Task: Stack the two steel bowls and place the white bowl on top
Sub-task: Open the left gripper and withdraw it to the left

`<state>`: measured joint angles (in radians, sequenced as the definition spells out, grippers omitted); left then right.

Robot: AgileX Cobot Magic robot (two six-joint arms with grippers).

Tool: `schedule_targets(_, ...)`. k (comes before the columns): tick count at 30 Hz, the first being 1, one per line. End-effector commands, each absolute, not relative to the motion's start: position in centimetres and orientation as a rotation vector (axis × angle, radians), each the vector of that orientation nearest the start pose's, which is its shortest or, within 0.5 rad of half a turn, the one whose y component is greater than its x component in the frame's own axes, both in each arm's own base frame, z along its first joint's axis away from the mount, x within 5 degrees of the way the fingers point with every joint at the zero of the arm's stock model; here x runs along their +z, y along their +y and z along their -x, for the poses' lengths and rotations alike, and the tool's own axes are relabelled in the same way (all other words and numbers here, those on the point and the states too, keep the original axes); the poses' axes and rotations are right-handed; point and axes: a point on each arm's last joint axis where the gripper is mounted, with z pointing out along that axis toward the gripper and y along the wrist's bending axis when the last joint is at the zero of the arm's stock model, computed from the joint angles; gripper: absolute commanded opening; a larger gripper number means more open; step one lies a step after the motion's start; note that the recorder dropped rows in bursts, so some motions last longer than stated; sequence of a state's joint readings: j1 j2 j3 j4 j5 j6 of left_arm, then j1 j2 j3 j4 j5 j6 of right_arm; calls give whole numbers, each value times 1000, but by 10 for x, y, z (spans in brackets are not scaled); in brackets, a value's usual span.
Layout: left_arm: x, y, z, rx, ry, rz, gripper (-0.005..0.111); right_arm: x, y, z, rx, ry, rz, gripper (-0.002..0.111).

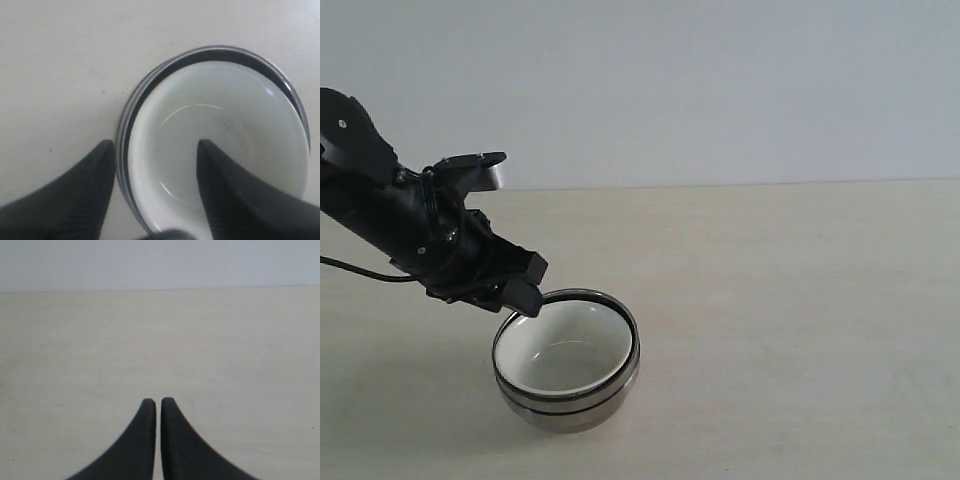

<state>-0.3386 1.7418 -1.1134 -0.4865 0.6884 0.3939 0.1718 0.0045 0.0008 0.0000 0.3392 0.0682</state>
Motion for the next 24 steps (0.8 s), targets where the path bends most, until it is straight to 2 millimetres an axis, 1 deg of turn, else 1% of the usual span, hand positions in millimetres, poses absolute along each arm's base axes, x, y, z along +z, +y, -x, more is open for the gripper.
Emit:
schedule_targets(1, 212, -139, -315, -515, 2703, -524, 48, 183, 9, -53, 160, 1819, 100, 0)
schedule_targets(4, 215, -136, -309, -484, 2732, -580, 46, 183, 9, -53, 160, 1819, 100, 0)
schedule_targets(5, 216, -135, -306, -485, 2733, -581, 43, 183, 9, -53, 160, 1819, 100, 0)
schedule_targets(7, 221, -131, -300, -483, 2665, -520, 24, 183, 9, -53, 160, 1819, 100, 0)
schedule_targets(9, 227, -128, -294, -501, 2585, -436, 9, 183, 9, -53, 160, 1819, 100, 0)
schedule_targets(10, 231, -127, -290, -519, 2539, -397, 4, 183, 9, -53, 160, 1819, 100, 0)
schedule_targets(12, 240, -124, -279, -566, 2451, -335, 4, 183, 9, -53, 160, 1819, 100, 0)
schedule_targets(14, 244, -124, -265, -604, 2384, -324, 4, 183, 9, -53, 160, 1819, 100, 0)
schedule_targets(19, 247, -129, -226, -690, 2231, -261, 4, 183, 9, -53, 160, 1819, 100, 0)
schedule_targets(21, 247, -131, -212, -695, 2180, -224, 4, 183, 9, -53, 160, 1819, 100, 0)
schedule_targets(23, 248, -134, -198, -705, 2139, -257, 4, 183, 9, -53, 160, 1819, 100, 0)
schedule_targets(24, 249, -138, -186, -700, 2087, -426, 4, 183, 9, -53, 160, 1819, 100, 0)
